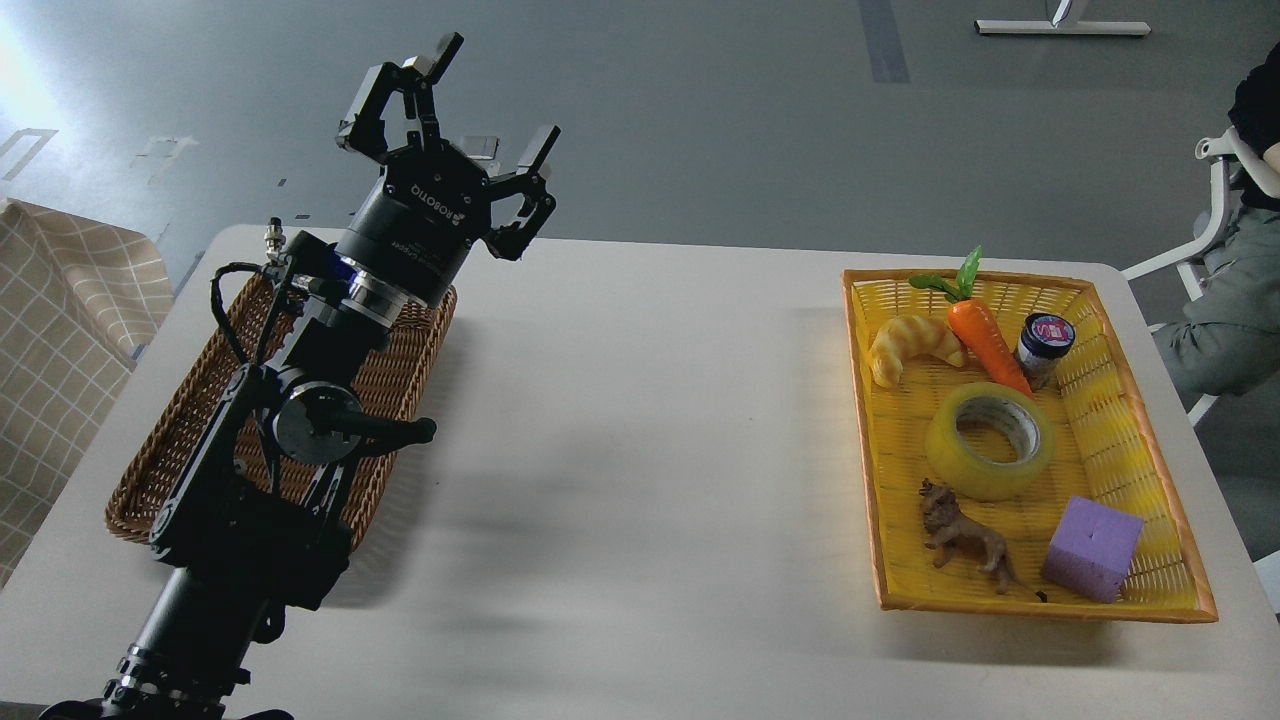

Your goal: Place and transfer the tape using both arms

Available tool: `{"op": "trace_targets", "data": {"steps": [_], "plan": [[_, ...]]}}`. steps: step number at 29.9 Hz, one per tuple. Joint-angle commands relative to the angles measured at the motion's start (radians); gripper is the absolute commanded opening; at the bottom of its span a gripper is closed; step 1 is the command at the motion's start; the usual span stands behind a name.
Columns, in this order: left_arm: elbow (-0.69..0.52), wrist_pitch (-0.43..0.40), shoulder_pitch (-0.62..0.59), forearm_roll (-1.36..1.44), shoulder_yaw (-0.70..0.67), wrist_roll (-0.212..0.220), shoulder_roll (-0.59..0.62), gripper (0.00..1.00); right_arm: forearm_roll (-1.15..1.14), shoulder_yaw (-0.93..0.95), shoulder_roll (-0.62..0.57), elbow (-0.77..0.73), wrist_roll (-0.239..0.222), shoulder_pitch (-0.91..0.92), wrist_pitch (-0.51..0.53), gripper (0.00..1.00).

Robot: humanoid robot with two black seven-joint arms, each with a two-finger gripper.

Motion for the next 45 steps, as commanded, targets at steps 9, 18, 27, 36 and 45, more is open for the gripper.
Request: {"op": "trace_targets", "data": {"steps": [9,18,27,36,45], "plan": [[-0.001,0.002,0.002,0.000,0.000,-0.002,0.002,0.98,0.015,0.146,0.061,-0.031,-0.004,0.007,-0.010,0.99],[-0.012,0.005,0.001,0.000,-0.002,-0.002,0.000,0.98,0.023,0.149,0.098,0.127,-0.015,-0.095,0.000,1.00],[-0.020,0.006,0.002,0.000,-0.002,-0.002,0.003,0.98,-0.323,-0.036,-0.140,0.108,-0.153,-0.126,0.000,0.99],[-0.020,0.011,0.001,0.002,0.003,0.000,-0.007,0.98,-0.650,-0.228,-0.105,0.098,-0.148,-0.174,0.000,0.99],[-0.021,0.011,0.010,0.002,0.001,0.000,0.002,0.98,-0.839,-0.322,-0.011,0.068,-0.084,-0.191,0.000,1.00]]}}
